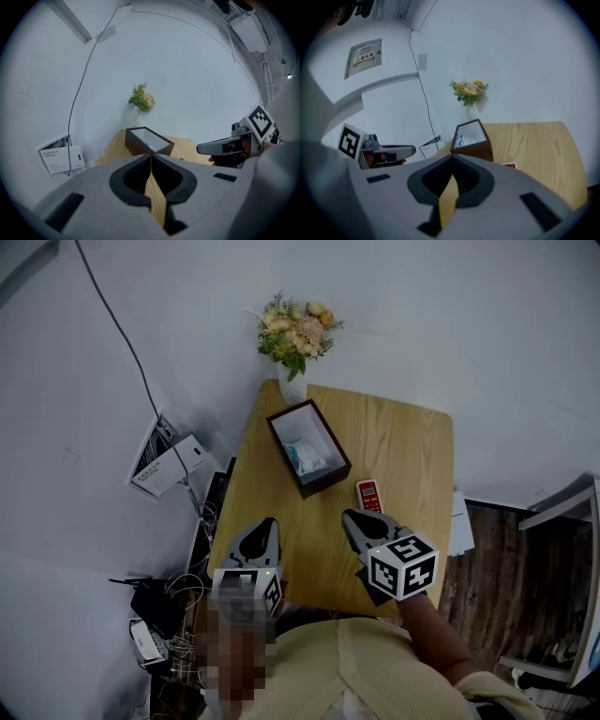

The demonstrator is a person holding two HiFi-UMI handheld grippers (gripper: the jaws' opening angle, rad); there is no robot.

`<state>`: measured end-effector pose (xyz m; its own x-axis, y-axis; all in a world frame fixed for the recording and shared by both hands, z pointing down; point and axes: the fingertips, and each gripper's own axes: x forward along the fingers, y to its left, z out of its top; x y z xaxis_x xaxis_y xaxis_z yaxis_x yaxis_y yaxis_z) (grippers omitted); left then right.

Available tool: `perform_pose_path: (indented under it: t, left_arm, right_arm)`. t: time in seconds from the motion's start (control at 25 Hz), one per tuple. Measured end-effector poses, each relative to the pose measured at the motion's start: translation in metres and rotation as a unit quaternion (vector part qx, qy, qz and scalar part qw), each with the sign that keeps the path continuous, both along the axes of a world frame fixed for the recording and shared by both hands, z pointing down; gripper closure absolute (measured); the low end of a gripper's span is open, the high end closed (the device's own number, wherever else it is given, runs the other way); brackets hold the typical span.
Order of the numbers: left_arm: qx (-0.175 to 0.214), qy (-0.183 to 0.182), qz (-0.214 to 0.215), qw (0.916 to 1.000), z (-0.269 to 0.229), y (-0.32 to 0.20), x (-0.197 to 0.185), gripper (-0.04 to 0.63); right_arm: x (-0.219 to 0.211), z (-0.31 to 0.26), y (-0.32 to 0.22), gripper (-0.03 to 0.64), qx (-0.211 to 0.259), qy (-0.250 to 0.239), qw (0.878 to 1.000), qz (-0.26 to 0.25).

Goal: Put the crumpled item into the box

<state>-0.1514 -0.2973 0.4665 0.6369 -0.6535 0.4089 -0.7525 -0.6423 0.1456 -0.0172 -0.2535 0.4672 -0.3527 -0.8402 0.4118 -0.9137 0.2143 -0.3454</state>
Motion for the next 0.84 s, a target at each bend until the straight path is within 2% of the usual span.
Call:
perform_pose_path:
  t: [0.84]
  left_arm:
    - [0.005, 0.009, 0.014, 0.9998, -0.009, -0.004, 0.016, 0.565]
  right_arm:
    - [0.004, -0.002, -0.005, 0.588, 0.0, 0.016, 1.0, 0.005]
